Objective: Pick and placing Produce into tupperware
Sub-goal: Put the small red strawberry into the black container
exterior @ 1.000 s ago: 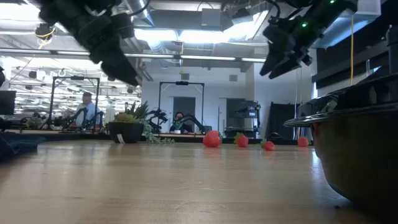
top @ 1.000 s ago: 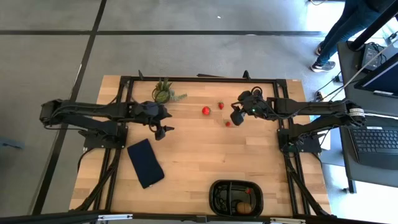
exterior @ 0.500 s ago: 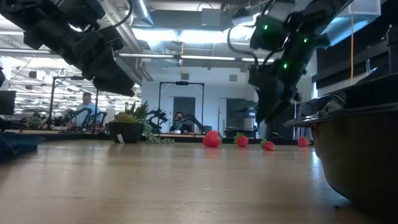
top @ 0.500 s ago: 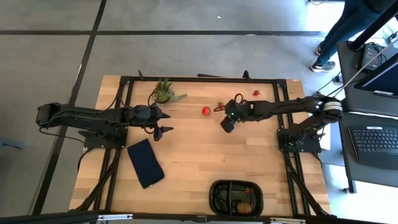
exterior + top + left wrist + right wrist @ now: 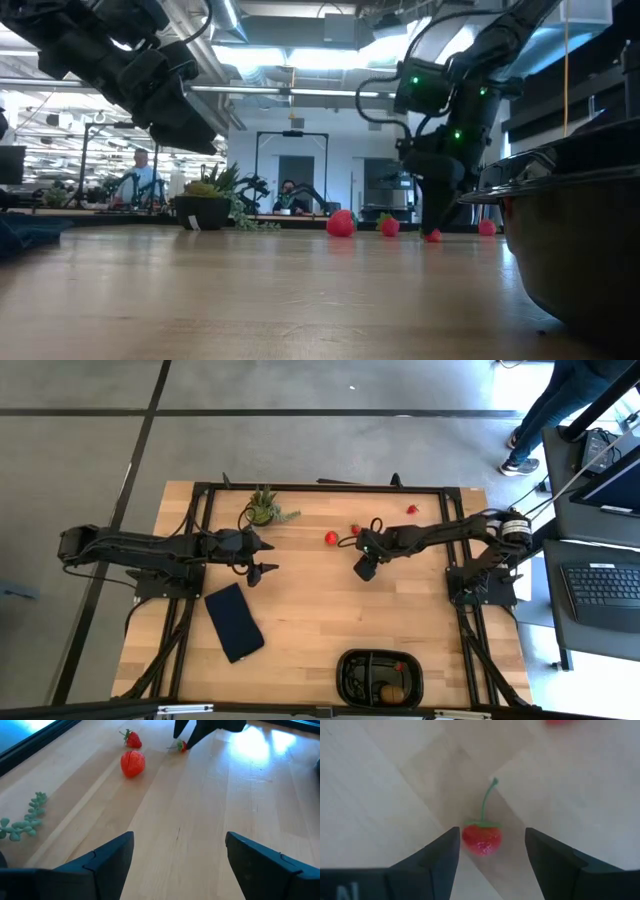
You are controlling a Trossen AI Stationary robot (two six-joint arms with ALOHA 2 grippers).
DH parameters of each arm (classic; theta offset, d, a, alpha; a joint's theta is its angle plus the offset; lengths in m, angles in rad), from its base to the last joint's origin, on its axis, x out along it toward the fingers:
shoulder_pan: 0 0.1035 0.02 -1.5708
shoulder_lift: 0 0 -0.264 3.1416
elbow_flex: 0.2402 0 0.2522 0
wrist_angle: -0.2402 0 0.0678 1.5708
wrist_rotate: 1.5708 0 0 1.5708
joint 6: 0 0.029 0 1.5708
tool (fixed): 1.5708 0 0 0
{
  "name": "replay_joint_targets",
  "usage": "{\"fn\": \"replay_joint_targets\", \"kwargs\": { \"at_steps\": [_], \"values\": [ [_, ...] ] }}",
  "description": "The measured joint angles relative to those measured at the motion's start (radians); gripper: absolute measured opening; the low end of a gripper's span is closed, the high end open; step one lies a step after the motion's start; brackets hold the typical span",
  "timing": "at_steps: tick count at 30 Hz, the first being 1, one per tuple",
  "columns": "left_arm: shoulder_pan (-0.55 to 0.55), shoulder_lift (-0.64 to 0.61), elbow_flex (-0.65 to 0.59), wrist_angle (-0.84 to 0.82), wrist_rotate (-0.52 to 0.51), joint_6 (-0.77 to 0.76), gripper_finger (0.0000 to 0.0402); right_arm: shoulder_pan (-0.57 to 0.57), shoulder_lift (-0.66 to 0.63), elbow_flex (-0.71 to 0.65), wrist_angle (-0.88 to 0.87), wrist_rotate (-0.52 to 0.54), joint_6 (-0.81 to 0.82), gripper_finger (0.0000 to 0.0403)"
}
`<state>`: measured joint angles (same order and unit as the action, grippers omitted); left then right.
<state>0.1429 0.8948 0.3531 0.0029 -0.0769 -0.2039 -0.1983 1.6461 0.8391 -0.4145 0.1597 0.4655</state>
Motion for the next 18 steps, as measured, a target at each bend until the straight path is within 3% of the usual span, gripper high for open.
{"fn": "replay_joint_targets", "kwargs": {
  "at_steps": [10, 18],
  "values": [
    [0.000, 0.000, 0.000, -0.002, 0.000, 0.000, 0.0303, -0.009, 0.061, 0.004, 0.024, -0.024, -0.057, 0.0221],
    [0.000, 0.000, 0.000, -0.002, 0.000, 0.001, 0.0303, -0.009, 0.057, 0.003, 0.032, -0.025, -0.056, 0.0171]
  ]
}}
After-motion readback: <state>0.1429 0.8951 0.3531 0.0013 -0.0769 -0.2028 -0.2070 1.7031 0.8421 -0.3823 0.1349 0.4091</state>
